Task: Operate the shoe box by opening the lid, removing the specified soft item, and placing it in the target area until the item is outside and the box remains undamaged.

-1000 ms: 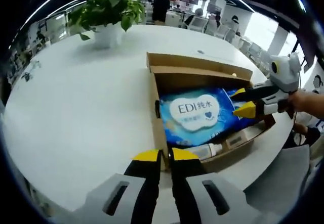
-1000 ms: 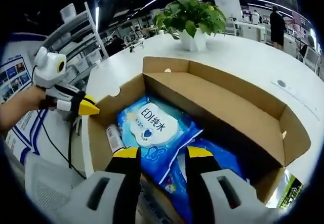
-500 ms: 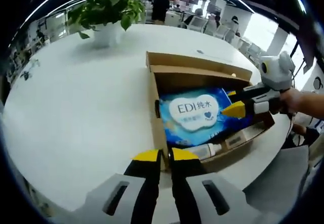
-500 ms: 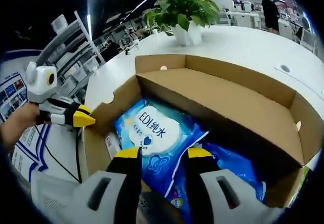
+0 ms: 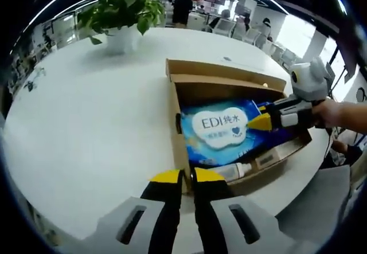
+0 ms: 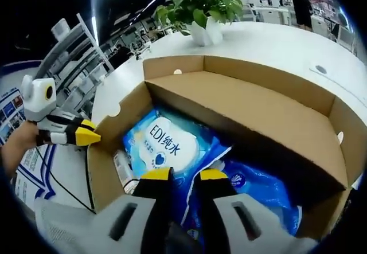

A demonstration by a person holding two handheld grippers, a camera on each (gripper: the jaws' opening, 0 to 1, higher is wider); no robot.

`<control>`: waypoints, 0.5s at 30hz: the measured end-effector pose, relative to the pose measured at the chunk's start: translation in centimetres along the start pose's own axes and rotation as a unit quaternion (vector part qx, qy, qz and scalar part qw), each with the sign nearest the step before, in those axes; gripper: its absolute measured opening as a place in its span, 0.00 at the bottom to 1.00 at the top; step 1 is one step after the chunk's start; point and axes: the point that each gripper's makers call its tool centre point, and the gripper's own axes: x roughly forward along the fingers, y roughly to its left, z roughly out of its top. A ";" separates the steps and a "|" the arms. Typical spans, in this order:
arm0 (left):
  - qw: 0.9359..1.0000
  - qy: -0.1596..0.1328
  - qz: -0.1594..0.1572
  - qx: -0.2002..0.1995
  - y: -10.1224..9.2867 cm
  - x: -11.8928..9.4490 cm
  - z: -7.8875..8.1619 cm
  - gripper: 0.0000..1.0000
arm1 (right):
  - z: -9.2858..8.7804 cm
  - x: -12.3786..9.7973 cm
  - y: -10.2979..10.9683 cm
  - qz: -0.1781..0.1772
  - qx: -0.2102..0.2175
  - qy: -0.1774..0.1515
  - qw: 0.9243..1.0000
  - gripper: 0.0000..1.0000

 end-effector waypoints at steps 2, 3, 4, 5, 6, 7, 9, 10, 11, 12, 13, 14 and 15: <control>1.000 0.000 0.000 -0.003 0.0 0.0 0.0 0.04 | -0.1 -0.3 -0.3 -0.009 -0.004 0.003 1.000 0.02; 1.000 0.000 0.000 -0.004 0.1 0.0 0.0 0.04 | -0.1 -0.4 -0.2 -0.004 -0.002 0.001 1.000 0.02; 1.000 0.000 0.000 -0.006 0.1 0.0 0.0 0.04 | 0.0 -0.4 -0.1 -0.002 0.010 -0.001 1.000 0.02; 1.000 0.000 0.000 -0.005 0.1 0.0 0.0 0.04 | 0.0 -0.5 -0.2 -0.002 0.013 0.000 1.000 0.01; 1.000 0.000 0.000 -0.006 0.1 0.0 0.1 0.04 | 0.0 -0.6 -0.1 -0.003 0.016 0.000 1.000 0.01; 1.000 0.000 0.000 -0.006 0.1 0.0 0.1 0.04 | 0.0 -0.6 -0.1 -0.003 0.017 0.000 1.000 0.01; 1.000 0.000 0.000 -0.006 0.1 -0.1 0.1 0.04 | 0.1 -0.8 0.1 -0.004 0.019 -0.003 1.000 0.01; 1.000 0.000 0.001 -0.005 0.1 -0.1 0.1 0.04 | 0.2 -0.9 0.1 -0.003 0.022 -0.005 1.000 0.00; 1.000 0.001 0.001 -0.005 0.1 -0.1 0.1 0.04 | 0.3 -1.1 0.2 -0.003 0.024 -0.007 1.000 0.00; 1.000 0.001 0.002 -0.004 0.1 -0.1 0.1 0.04 | 0.4 -1.2 0.3 -0.003 0.025 -0.009 1.000 0.00; 1.000 0.001 0.002 -0.003 0.1 -0.1 0.1 0.04 | 0.5 -1.4 0.3 -0.003 0.025 -0.010 1.000 0.00; 1.000 0.002 0.002 -0.002 0.1 -0.1 0.1 0.04 | 0.6 -1.5 0.3 -0.005 0.023 -0.012 1.000 0.00; 1.000 0.002 0.002 -0.002 0.1 -0.1 0.1 0.04 | 0.6 -1.7 0.2 -0.006 0.023 -0.013 1.000 0.00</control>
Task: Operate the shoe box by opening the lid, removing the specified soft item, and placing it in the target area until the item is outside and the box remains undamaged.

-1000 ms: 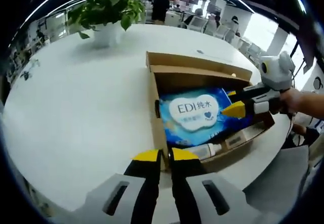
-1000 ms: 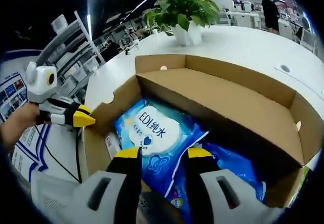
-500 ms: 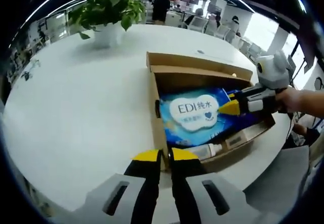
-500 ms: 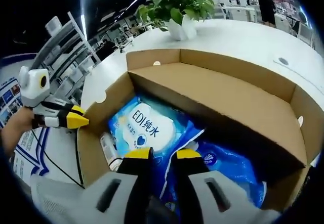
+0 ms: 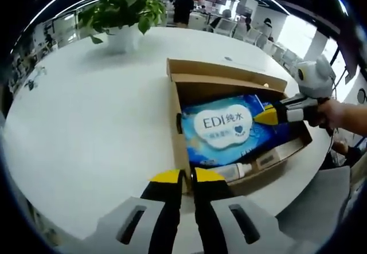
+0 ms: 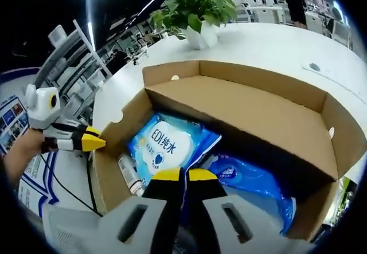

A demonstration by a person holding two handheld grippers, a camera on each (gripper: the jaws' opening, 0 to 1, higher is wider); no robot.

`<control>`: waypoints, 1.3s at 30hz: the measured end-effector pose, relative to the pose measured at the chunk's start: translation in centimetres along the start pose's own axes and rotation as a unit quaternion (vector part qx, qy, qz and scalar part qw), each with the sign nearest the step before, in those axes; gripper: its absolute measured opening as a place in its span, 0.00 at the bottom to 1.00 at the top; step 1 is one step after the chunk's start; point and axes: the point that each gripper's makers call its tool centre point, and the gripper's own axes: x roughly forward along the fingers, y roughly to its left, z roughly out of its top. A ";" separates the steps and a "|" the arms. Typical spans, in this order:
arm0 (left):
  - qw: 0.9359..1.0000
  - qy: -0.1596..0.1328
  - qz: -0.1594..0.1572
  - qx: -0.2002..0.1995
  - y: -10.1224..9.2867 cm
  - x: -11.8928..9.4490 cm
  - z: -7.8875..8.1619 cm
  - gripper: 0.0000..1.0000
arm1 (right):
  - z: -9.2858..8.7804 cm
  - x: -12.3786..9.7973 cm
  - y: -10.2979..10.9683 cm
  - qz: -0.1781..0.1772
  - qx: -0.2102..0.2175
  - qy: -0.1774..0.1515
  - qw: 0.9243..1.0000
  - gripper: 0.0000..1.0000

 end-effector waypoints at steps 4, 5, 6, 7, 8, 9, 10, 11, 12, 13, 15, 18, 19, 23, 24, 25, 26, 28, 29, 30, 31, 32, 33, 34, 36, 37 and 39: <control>1.000 0.001 0.002 0.004 0.0 0.0 0.0 0.04 | 0.1 -0.7 -0.4 -0.003 0.003 -0.004 1.000 0.00; 1.000 0.001 0.003 0.006 0.0 0.0 0.0 0.04 | 0.1 -0.9 -0.4 -0.003 0.006 -0.006 1.000 0.00; 1.000 0.001 0.003 0.006 0.0 0.0 0.0 0.04 | 0.1 -1.1 -0.4 -0.003 0.006 -0.006 1.000 0.00; 1.000 0.001 0.004 0.007 0.0 0.0 0.0 0.04 | 0.0 -1.4 -0.4 -0.005 0.004 -0.008 1.000 0.00; 1.000 0.001 0.004 0.007 0.0 0.0 0.0 0.04 | 0.0 -1.6 -0.4 -0.006 0.004 -0.009 1.000 0.00; 1.000 0.001 0.005 0.009 0.0 0.0 0.0 0.04 | 0.0 -1.8 -0.4 -0.006 0.004 -0.010 1.000 0.00; 1.000 0.001 0.005 0.009 0.0 0.0 0.0 0.04 | 0.0 -2.1 -0.4 -0.007 0.004 -0.012 1.000 0.00; 1.000 0.001 0.006 0.009 0.0 0.0 0.0 0.04 | 0.0 -2.3 -0.4 -0.008 0.003 -0.013 1.000 0.00; 1.000 0.001 0.006 0.011 0.0 0.0 0.0 0.04 | 0.0 -2.5 -0.4 -0.010 0.000 -0.015 1.000 0.00; 1.000 0.002 0.007 0.011 0.0 0.0 0.0 0.04 | 0.0 -2.7 -0.5 -0.011 -0.001 -0.016 1.000 0.00; 1.000 0.005 0.007 0.013 0.0 0.0 -0.1 0.04 | 0.0 -3.1 -0.7 -0.014 -0.002 -0.019 1.000 0.00; 1.000 0.007 0.007 0.017 0.0 0.0 -0.1 0.04 | -0.1 -3.8 -1.2 -0.020 0.000 -0.022 1.000 0.00; 1.000 0.007 0.007 0.017 0.0 0.0 -0.1 0.04 | -0.2 -4.0 -1.3 -0.021 0.000 -0.023 1.000 0.00; 1.000 0.010 0.008 0.019 -0.1 0.0 -0.1 0.04 | -0.3 -4.7 -1.7 -0.024 0.006 -0.027 0.999 0.00; 1.000 0.011 0.008 0.020 -0.1 0.0 -0.1 0.04 | -0.2 -4.9 -1.6 -0.024 0.006 -0.028 0.999 0.00; 1.000 0.012 0.009 0.021 -0.1 0.0 -0.1 0.04 | -0.2 -5.0 -1.6 -0.025 0.005 -0.029 0.999 0.00; 1.000 0.012 0.009 0.022 -0.1 0.0 -0.1 0.04 | -0.2 -5.1 -1.6 -0.025 0.004 -0.029 0.999 0.00; 1.000 0.014 0.009 0.024 -0.1 0.0 -0.1 0.04 | -0.2 -5.4 -1.6 -0.025 0.003 -0.030 0.999 0.00; 0.999 0.016 0.010 0.026 -0.1 0.0 -0.1 0.04 | -0.3 -5.5 -1.6 -0.026 0.002 -0.030 0.999 0.00; 0.999 0.017 0.010 0.027 -0.1 0.0 -0.1 0.04 | -0.3 -5.6 -1.6 -0.026 0.001 -0.030 0.999 0.00; 0.999 0.017 0.011 0.030 -0.1 0.0 -0.1 0.04 | -0.3 -5.7 -1.6 -0.026 0.001 -0.030 0.999 0.00; 0.999 0.018 0.012 0.031 -0.1 0.0 -0.1 0.04 | -0.3 -5.8 -1.7 -0.026 0.001 -0.030 0.999 0.00; 0.999 0.019 0.014 0.034 -0.2 0.0 0.0 0.04 | -0.4 -5.8 -1.7 -0.026 0.002 -0.030 0.999 0.00; 0.999 0.020 0.015 0.035 -0.2 0.0 0.1 0.04 | -0.5 -5.8 -1.8 -0.027 0.002 -0.030 0.999 0.00; 0.999 0.010 0.018 0.038 -0.2 -0.2 0.7 0.05 | -0.8 -5.9 -1.9 -0.031 -0.001 -0.028 0.999 0.00; 0.999 0.003 0.017 0.036 -0.3 -0.4 1.2 0.06 | -1.0 -5.9 -2.0 -0.035 -0.008 -0.025 0.999 0.00; 0.999 -0.004 0.013 0.037 -0.5 -0.7 1.8 0.08 | -1.2 -5.8 -2.3 -0.040 -0.011 -0.020 0.999 0.00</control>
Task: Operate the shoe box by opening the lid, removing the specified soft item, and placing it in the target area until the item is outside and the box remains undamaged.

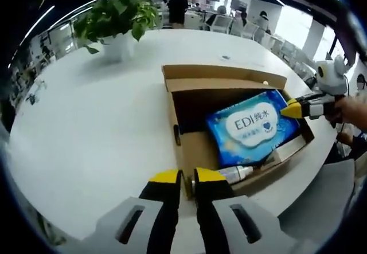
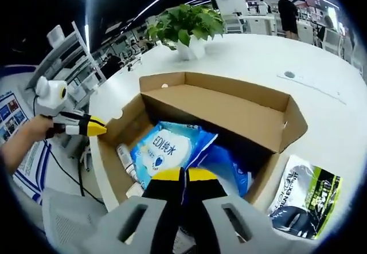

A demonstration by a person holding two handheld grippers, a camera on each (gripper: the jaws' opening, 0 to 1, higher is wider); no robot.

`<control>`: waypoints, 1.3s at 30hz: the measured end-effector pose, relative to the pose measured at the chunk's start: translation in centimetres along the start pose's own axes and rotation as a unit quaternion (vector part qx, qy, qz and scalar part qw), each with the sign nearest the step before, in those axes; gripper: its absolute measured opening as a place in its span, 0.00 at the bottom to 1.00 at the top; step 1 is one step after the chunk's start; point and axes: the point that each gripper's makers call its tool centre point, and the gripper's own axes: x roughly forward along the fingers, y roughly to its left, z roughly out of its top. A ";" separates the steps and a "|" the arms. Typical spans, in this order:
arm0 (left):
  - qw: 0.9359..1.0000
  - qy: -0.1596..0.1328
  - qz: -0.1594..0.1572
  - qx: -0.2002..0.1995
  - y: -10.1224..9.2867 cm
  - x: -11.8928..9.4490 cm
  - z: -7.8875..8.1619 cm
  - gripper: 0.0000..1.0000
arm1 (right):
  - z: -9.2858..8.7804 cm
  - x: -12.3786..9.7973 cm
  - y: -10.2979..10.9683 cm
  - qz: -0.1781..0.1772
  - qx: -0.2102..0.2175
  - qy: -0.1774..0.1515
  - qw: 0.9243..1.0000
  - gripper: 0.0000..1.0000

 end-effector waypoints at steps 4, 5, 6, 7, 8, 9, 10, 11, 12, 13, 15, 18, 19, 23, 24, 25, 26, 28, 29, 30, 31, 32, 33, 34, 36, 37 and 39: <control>1.000 -0.013 -0.004 0.016 -0.6 -0.3 1.5 0.09 | -0.2 0.1 -0.2 -0.005 -0.009 0.004 1.000 0.00; 1.000 -0.014 -0.006 0.020 -0.8 -0.3 1.8 0.09 | -0.2 0.1 -0.3 -0.006 -0.012 0.005 1.000 0.00; 1.000 -0.014 -0.009 0.023 -1.0 -0.2 1.9 0.09 | -0.3 0.1 -0.3 -0.008 -0.014 0.007 1.000 0.00; 1.000 -0.014 -0.011 0.026 -1.1 -0.1 2.0 0.09 | -0.4 0.2 -0.4 -0.009 -0.015 0.008 1.000 0.00; 0.999 -0.013 -0.013 0.029 -1.3 0.1 2.1 0.09 | -0.5 0.2 -0.5 -0.010 -0.015 0.010 1.000 0.00; 0.999 -0.010 -0.014 0.034 -1.4 0.4 2.2 0.10 | -0.6 0.2 -0.6 -0.011 -0.014 0.011 1.000 0.00; 0.999 -0.008 -0.015 0.036 -1.6 0.5 2.1 0.11 | -0.6 0.2 -0.6 -0.011 -0.013 0.011 1.000 0.00; 0.999 -0.003 -0.017 0.040 -1.7 0.8 2.0 0.11 | -0.7 0.2 -0.7 -0.012 -0.012 0.013 1.000 0.00; 0.999 -0.001 -0.019 0.041 -1.9 1.0 2.0 0.11 | -0.7 0.2 -0.8 -0.013 -0.013 0.014 1.000 0.00; 0.999 0.002 -0.023 0.044 -2.1 1.2 2.0 0.11 | -0.8 0.3 -0.9 -0.014 -0.016 0.015 1.000 0.00; 0.998 0.004 -0.030 0.047 -2.4 1.6 2.0 0.12 | -0.9 0.3 -1.0 -0.017 -0.022 0.018 0.999 0.00; 0.998 0.013 -0.046 0.042 -3.0 2.4 1.8 0.13 | -1.0 0.3 -1.1 -0.019 -0.023 0.021 0.999 0.00; 0.998 0.016 -0.050 0.041 -3.1 2.6 1.7 0.13 | -1.1 0.4 -1.1 -0.020 -0.022 0.023 0.999 0.00; 0.998 0.020 -0.053 0.037 -3.3 3.4 1.7 0.13 | -1.3 0.5 -1.3 -0.023 -0.026 0.028 0.999 0.00; 0.998 0.022 -0.058 0.032 -3.5 3.5 1.7 0.13 | -1.3 0.6 -1.3 -0.024 -0.026 0.030 0.999 0.00; 0.997 0.024 -0.061 0.030 -3.6 3.7 1.7 0.14 | -1.3 0.6 -1.3 -0.024 -0.026 0.030 0.999 0.00; 0.997 0.026 -0.065 0.030 -3.8 4.0 1.7 0.14 | -1.3 0.6 -1.3 -0.024 -0.024 0.030 0.999 0.00; 0.996 0.033 -0.074 0.029 -4.2 4.4 1.5 0.15 | -1.3 0.6 -1.3 -0.023 -0.024 0.031 0.999 0.00; 0.996 0.036 -0.078 0.028 -4.4 4.6 1.5 0.15 | -1.3 0.6 -1.3 -0.023 -0.023 0.031 0.999 0.00; 0.995 0.040 -0.083 0.026 -4.6 5.0 1.4 0.16 | -1.3 0.6 -1.3 -0.023 -0.022 0.031 0.999 0.00; 0.995 0.045 -0.087 0.024 -4.8 5.2 1.3 0.16 | -1.3 0.6 -1.3 -0.023 -0.022 0.031 0.999 0.00; 0.994 0.050 -0.091 0.025 -5.0 5.4 1.1 0.17 | -1.3 0.6 -1.3 -0.023 -0.023 0.032 0.999 0.00; 0.994 0.054 -0.092 0.027 -5.1 5.6 1.0 0.18 | -1.3 0.6 -1.3 -0.023 -0.022 0.031 0.999 0.00; 0.993 0.061 -0.095 0.033 -5.2 6.1 0.8 0.19 | -1.3 0.6 -1.3 -0.022 -0.022 0.032 0.999 0.00; 0.992 0.071 -0.098 0.040 -5.4 6.4 0.5 0.21 | -1.3 0.6 -1.3 -0.022 -0.022 0.032 0.999 0.00; 0.992 0.074 -0.099 0.042 -5.4 6.6 0.4 0.21 | -1.3 0.6 -1.3 -0.022 -0.022 0.032 0.999 0.00; 0.991 0.082 -0.099 0.046 -5.3 7.5 0.0 0.21 | -1.3 0.6 -1.3 -0.022 -0.023 0.032 0.999 0.00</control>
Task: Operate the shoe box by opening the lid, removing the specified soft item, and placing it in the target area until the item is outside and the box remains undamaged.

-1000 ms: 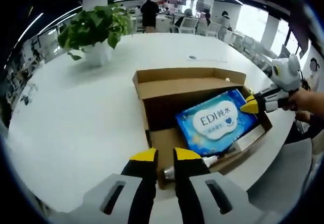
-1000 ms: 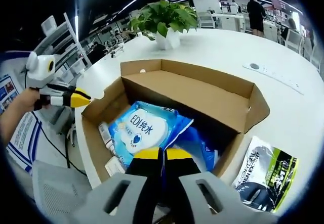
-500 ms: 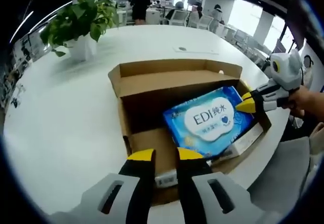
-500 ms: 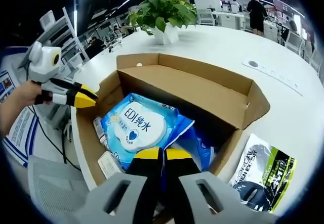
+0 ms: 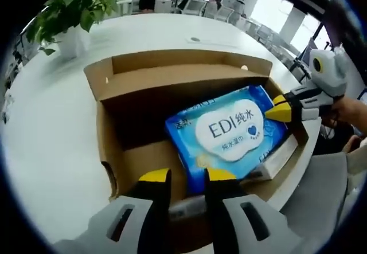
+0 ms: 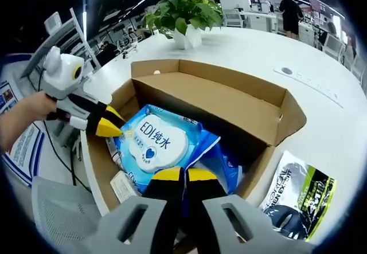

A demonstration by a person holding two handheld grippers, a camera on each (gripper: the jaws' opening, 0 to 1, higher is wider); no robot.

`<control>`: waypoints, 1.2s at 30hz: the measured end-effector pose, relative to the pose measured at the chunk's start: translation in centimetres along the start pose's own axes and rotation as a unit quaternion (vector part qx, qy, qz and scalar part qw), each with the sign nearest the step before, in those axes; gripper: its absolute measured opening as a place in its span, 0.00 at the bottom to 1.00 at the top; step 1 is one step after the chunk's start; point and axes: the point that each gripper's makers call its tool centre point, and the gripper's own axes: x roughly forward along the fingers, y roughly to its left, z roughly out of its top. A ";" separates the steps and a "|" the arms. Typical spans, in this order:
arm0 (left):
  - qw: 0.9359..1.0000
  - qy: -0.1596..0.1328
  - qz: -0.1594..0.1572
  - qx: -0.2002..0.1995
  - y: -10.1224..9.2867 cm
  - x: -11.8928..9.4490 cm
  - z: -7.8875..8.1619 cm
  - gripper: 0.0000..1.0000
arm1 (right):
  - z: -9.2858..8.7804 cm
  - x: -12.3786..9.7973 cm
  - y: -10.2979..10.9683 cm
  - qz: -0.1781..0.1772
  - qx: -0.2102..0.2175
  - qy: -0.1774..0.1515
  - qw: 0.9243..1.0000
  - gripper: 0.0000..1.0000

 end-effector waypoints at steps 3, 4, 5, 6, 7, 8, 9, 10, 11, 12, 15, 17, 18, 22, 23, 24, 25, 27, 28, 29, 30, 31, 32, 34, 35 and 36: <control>1.000 0.007 -0.009 -0.003 -0.1 0.7 -0.1 0.22 | 0.0 0.0 0.0 0.000 -0.002 0.000 1.000 0.00; 1.000 0.008 -0.013 -0.007 -0.1 0.9 -0.1 0.23 | 0.0 0.0 0.0 0.001 -0.003 -0.001 1.000 0.00; 1.000 0.009 -0.014 -0.009 -0.1 0.9 -0.1 0.23 | 0.0 0.0 0.0 0.001 -0.003 0.000 1.000 0.00; 1.000 0.007 -0.020 -0.018 -0.1 1.1 0.1 0.23 | 0.0 0.0 0.1 0.001 -0.004 0.000 1.000 0.00; 0.999 0.007 -0.026 -0.025 -0.3 1.2 0.1 0.23 | 0.0 0.0 0.1 0.001 -0.004 0.000 1.000 0.00; 0.999 0.009 -0.034 -0.038 -0.4 1.4 0.1 0.22 | 0.0 0.0 0.1 0.001 -0.003 -0.001 1.000 0.00; 0.998 0.009 -0.036 -0.043 -0.5 1.4 0.1 0.21 | 0.0 0.0 0.1 0.002 -0.003 -0.001 1.000 0.00; 0.998 0.008 -0.039 -0.046 -0.5 1.5 0.1 0.20 | 0.0 0.0 0.1 0.002 -0.003 -0.001 1.000 0.00; 0.997 0.007 -0.047 -0.055 -0.7 1.6 0.2 0.19 | 0.0 0.0 0.1 0.002 -0.003 -0.001 1.000 0.00; 0.997 0.006 -0.050 -0.063 -0.8 1.7 0.2 0.19 | 0.0 0.0 0.1 0.002 -0.003 -0.002 1.000 0.00; 0.996 0.007 -0.054 -0.070 -0.9 1.9 0.0 0.17 | 0.0 0.0 0.1 0.000 0.001 -0.001 1.000 0.00; 0.996 0.005 -0.053 -0.071 -1.0 2.0 0.0 0.16 | 0.0 0.0 0.1 -0.002 0.006 -0.001 1.000 0.00; 0.996 0.003 -0.049 -0.071 -1.0 2.0 0.0 0.14 | 0.0 0.1 0.1 -0.004 0.008 -0.001 1.000 0.00; 0.997 0.004 -0.038 -0.065 -0.9 1.9 0.2 0.07 | -0.1 0.1 0.0 -0.010 0.023 0.001 1.000 0.00; 0.997 0.004 -0.036 -0.065 -0.8 1.7 0.3 0.06 | -0.1 0.1 0.0 -0.011 0.023 0.002 1.000 0.00; 0.997 0.004 -0.036 -0.064 -0.7 1.6 0.3 0.05 | -0.1 0.1 0.0 -0.013 0.023 0.002 1.000 0.00; 0.997 0.005 -0.035 -0.063 -0.7 1.6 0.4 0.03 | -0.1 0.1 0.0 -0.014 0.024 0.002 1.000 0.00; 0.998 0.006 -0.035 -0.060 -0.8 1.4 0.5 0.02 | -0.1 0.0 0.0 -0.016 0.026 0.002 1.000 0.00; 0.998 0.006 -0.035 -0.061 -0.8 1.3 0.5 0.01 | -0.1 0.0 0.0 -0.016 0.027 0.002 0.999 0.00; 0.998 0.005 -0.034 -0.061 -0.8 1.2 0.5 0.01 | -0.1 0.0 0.0 -0.016 0.029 0.001 0.999 0.00; 0.998 0.003 -0.033 -0.059 -0.8 1.0 0.6 0.00 | -0.1 -0.1 0.0 -0.017 0.031 0.001 0.999 0.00; 0.998 0.001 -0.032 -0.055 -1.0 0.8 0.6 0.00 | -0.1 -0.1 0.0 -0.017 0.033 0.001 0.999 0.00; 0.998 0.000 -0.031 -0.051 -1.1 0.6 0.7 0.00 | 0.0 -0.2 0.0 -0.017 0.034 0.001 0.999 0.00; 0.998 -0.002 -0.031 -0.050 -1.2 0.3 0.7 0.00 | 0.0 -0.4 0.1 -0.017 0.035 0.000 0.999 0.00; 0.998 -0.003 -0.032 -0.050 -1.2 0.2 0.8 0.00 | 0.0 -0.4 0.2 -0.017 0.035 0.000 0.999 0.00; 0.998 -0.006 -0.032 -0.049 -1.3 0.0 0.9 0.00 | 0.0 -0.5 0.2 -0.016 0.035 0.000 0.999 0.00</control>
